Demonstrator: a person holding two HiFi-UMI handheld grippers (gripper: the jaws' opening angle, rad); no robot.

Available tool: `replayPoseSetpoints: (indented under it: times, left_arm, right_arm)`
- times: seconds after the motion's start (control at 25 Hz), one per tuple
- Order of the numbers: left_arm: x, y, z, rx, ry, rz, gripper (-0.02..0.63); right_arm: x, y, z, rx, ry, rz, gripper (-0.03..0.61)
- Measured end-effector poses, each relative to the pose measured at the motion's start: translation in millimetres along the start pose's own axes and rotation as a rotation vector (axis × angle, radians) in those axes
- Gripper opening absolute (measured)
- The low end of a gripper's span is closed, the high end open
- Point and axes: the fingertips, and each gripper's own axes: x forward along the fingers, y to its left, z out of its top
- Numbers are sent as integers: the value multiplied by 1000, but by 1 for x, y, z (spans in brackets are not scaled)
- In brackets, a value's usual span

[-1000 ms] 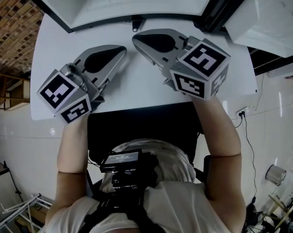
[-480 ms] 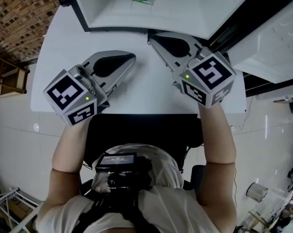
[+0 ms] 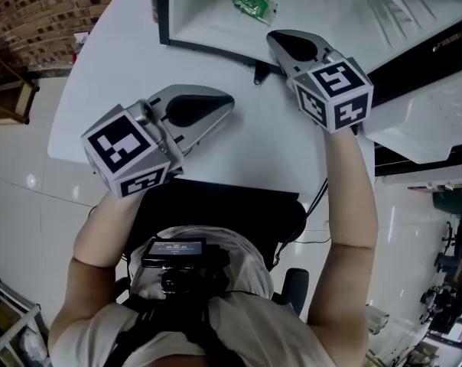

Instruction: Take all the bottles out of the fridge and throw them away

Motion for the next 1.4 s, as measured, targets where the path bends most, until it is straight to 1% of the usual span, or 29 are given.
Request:
replayPoseSetpoints:
  times: [0.16, 0.36, 0.6, 0.72, 0.8, 0.84, 0.88, 1.0, 1.04, 1.12, 1.2, 1.28, 1.4]
  left_arm:
    - [1, 2, 1, -1, -6, -6, 3]
    - [-1, 9, 5, -14, -23, -7, 3]
    - [-3, 15, 10, -11, -27, -11, 3]
    - [-4, 16, 11, -7, -21, -15, 3]
    - [-5, 17, 10, -2, -17, -14, 3]
    - [-6, 16, 9, 4, -15, -13, 5]
    - [-7, 16, 9, 11, -13, -13, 5]
    - [-8, 13, 7, 36, -6, -12, 8]
    - [-8, 12, 7, 35, 2, -12, 8]
    - [-8, 9, 7, 6, 30, -13, 8]
    - [-8, 6, 7, -13, 42, -17, 8]
    - [-8, 5, 6, -12, 46, -21, 9]
    - [-8, 6, 5, -8, 48, -23, 9]
  right_arm:
    - [17, -4, 7, -86, 21, -10, 15]
    - [29, -15, 18, -137, 9, -34, 15]
    - [51, -18, 14, -238, 74, -21, 17]
    - [64, -18, 10, -299, 111, -6, 70]
    - [71, -19, 9, -322, 120, -1, 126]
    - [73, -19, 10, -328, 124, -2, 127]
    - [75, -18, 11, -331, 129, -5, 152]
    - [83, -21, 13, -355, 151, -19, 156]
    - [86, -23, 13, -375, 168, -26, 195]
    - [94, -28, 15, -410, 196, -30, 199]
    - [101, -27, 15, -417, 209, -16, 199]
    - [106, -24, 11, -435, 231, -8, 199]
    - [111, -27, 4, -475, 268, -34, 201]
